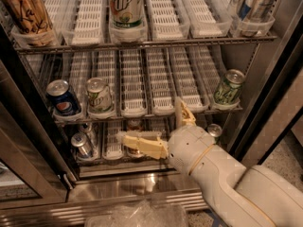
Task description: Pick 7up can from middle shelf of fridge
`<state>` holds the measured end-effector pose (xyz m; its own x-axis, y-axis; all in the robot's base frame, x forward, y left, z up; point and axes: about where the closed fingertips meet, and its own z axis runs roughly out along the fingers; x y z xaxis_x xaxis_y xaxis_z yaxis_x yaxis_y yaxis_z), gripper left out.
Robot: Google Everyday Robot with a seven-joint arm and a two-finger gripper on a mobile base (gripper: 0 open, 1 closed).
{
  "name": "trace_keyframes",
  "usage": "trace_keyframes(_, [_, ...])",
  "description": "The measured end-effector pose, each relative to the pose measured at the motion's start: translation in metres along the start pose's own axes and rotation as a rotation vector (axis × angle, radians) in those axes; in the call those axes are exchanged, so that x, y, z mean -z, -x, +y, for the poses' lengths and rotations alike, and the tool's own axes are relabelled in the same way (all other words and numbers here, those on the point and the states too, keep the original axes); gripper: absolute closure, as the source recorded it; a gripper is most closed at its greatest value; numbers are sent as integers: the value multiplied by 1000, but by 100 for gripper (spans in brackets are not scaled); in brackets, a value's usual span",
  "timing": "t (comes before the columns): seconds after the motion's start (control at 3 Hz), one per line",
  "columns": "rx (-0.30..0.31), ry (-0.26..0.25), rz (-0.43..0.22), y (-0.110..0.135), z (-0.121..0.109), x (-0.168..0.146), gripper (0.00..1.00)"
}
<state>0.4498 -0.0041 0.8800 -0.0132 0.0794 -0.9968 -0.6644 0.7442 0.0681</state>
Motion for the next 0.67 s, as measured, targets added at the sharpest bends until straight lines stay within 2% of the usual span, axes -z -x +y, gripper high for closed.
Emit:
trace_keyframes(0.33, [8, -17, 16, 1, -3, 0, 0])
trace_keyframes(0.67, [-19, -79, 45, 11, -31, -6, 0])
